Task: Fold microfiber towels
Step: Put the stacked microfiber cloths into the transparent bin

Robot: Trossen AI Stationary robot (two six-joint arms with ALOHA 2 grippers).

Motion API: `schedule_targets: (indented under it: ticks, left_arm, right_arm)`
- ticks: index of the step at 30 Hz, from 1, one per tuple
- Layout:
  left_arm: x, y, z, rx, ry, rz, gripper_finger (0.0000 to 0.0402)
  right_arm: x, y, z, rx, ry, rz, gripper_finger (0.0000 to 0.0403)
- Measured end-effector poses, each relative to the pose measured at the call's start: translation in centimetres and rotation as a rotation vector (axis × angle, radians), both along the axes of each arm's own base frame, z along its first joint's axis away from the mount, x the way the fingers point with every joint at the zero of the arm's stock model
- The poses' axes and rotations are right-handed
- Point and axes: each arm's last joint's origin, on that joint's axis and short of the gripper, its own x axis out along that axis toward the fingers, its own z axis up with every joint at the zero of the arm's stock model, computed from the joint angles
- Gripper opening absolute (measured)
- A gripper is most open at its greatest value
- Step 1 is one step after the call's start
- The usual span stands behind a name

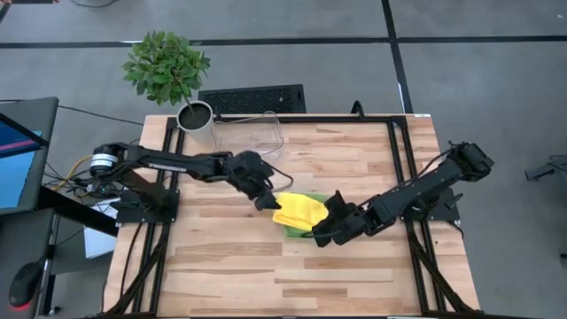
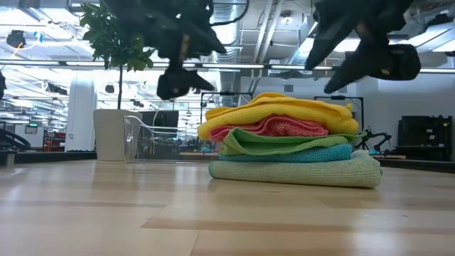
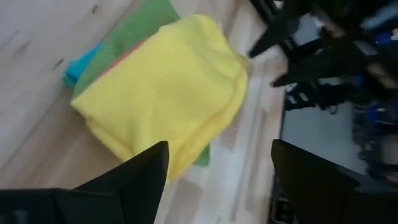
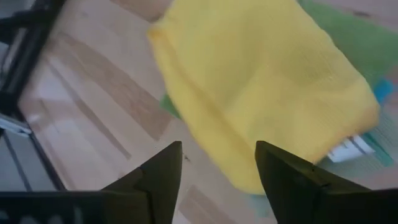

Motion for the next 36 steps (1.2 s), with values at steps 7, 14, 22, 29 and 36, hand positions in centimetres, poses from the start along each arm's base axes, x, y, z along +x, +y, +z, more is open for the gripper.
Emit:
schedule_targets:
  ticks: [7, 14, 22, 29, 36]
  left_arm:
    - [-3.5, 0.6, 1.8, 0.079, 0.129, 0.048, 0.0305]
    - [-2.8, 0.6, -0.6, 0.072, 0.108, 0.086, 0.0321]
    - [-3.0, 0.8, -5.3, -0.057, 0.012, 0.152, 0.0318]
    - [-2.3, 0.3, -7.8, -0.099, 0.004, 0.148, 0.0318]
    - [-1.6, 0.1, -9.4, -0.131, 0.023, 0.152, 0.0318]
  right_arm:
    - [-1.7, -0.3, -1.0, 0.112, 0.210, -0.103, 0.0289]
    - [-2.4, 0.3, -1.0, 0.061, 0.149, -0.254, 0.0328]
    - [-2.1, 0.3, -1.2, 0.016, 0.058, -0.371, 0.0334]
    - [-0.4, 1.0, -4.2, 0.049, 0.072, -0.466, 0.0329]
    - [0.6, 2.1, -7.1, 0.141, 0.092, -0.540, 0.0329]
